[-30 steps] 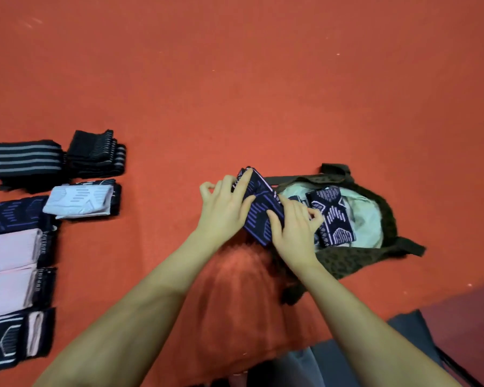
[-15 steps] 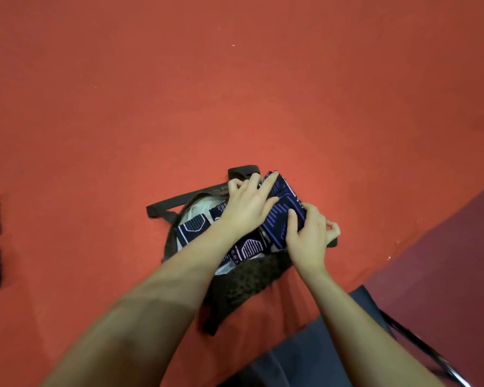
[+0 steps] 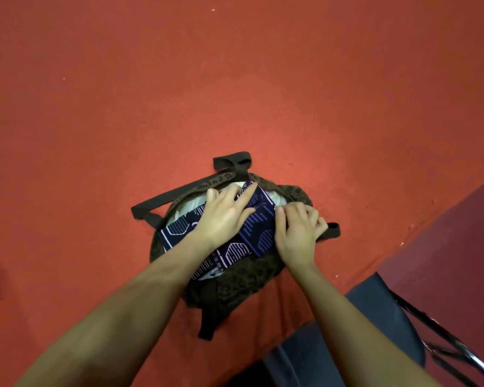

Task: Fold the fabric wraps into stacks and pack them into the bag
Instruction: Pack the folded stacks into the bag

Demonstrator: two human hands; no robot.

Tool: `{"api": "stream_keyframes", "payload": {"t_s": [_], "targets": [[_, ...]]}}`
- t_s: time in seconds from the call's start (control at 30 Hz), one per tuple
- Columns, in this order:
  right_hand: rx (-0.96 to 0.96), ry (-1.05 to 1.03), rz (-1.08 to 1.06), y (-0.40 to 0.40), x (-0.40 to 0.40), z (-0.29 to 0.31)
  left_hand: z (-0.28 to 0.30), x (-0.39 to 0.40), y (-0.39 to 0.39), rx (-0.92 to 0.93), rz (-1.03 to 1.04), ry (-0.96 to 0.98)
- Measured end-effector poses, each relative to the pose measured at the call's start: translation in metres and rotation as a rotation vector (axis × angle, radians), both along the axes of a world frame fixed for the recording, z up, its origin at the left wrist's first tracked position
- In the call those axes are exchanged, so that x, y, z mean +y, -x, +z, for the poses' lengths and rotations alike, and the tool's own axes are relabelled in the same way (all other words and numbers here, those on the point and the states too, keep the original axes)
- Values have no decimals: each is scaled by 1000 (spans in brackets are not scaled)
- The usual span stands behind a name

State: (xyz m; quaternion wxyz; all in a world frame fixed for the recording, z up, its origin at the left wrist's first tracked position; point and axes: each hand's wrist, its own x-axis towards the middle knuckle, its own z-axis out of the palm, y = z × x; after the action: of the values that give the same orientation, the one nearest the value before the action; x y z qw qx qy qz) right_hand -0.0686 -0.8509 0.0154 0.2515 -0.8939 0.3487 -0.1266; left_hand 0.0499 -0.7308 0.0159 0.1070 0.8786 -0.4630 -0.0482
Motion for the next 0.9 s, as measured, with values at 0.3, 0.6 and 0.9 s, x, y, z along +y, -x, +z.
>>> {"api": "stream_keyframes", "payload": {"t_s": [0.3,0.6,0.9], "targets": [[173,-70,23,-22,-42,-15,-8,-4,1,-83,-57,95],[29,146,8,-38,-53,5,-17,-16,4,-295,-6,87],[73,117,96,-43,-58,4,-17,-20,18,25,-219,-104]]}}
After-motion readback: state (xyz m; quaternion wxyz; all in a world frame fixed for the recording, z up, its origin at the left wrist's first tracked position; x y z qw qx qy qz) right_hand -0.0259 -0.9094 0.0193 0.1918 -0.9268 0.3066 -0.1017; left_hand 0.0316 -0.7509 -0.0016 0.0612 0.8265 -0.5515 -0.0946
